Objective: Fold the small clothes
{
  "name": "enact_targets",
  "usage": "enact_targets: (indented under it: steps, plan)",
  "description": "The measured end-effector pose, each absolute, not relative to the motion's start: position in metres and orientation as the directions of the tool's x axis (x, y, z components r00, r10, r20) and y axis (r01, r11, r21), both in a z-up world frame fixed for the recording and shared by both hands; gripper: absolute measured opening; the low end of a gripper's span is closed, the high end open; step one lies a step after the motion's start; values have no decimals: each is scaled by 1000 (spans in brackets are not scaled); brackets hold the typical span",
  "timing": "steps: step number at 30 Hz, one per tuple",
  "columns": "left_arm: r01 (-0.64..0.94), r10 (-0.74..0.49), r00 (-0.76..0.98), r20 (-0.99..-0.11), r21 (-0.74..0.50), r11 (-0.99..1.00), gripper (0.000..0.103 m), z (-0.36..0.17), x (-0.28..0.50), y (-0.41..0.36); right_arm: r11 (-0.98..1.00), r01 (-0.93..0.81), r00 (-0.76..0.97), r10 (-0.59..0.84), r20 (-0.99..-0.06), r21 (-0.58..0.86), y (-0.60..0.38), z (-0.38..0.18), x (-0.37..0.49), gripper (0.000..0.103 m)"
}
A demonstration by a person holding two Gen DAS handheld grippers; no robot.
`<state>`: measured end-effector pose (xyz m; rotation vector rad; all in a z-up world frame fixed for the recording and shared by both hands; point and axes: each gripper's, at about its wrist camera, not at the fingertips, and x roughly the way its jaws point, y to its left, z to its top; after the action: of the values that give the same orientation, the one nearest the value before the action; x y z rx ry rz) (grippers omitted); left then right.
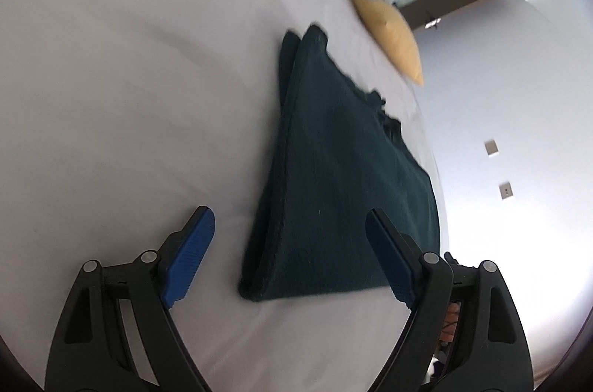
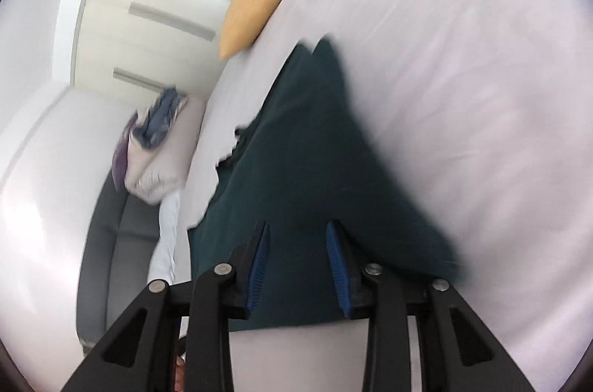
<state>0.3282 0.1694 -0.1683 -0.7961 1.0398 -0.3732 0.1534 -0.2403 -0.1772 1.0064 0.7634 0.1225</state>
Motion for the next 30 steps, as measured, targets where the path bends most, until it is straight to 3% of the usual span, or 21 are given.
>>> enact_targets:
  steps: [6, 15, 17, 19, 21, 27, 30]
  plan:
    - [-139, -733, 310, -606, -791, 595, 83, -183, 354, 158, 533, 188, 747, 468, -472, 825, -236, -164, 129, 43]
    - [-132, -799, 239, -552, -833, 537, 81, -189, 380, 153, 550, 77, 683, 579, -446, 832, -181, -149, 165, 43]
    - [-125, -802, 232, -551, -834, 537, 69, -189, 384, 151, 558, 56, 668, 596, -446, 828, -169, -146, 174, 43]
    - [-137, -812, 227, -538, -843, 520, 45, -194, 387, 149, 566, 38, 648, 614, -452, 824, -156, -144, 187, 43]
    - [-154, -810, 222, -543, -840, 521, 30, -201, 389, 145, 577, 22, 625, 630, -462, 816, -143, -144, 201, 43]
    - [-163, -807, 276, -522, -853, 496, 11, -203, 385, 144, 600, 20, 561, 656, -506, 800, -116, -159, 233, 43]
    - [-143, -791, 307, -529, -847, 512, 9, -187, 384, 145, 595, 62, 537, 657, -529, 802, -115, -177, 242, 48]
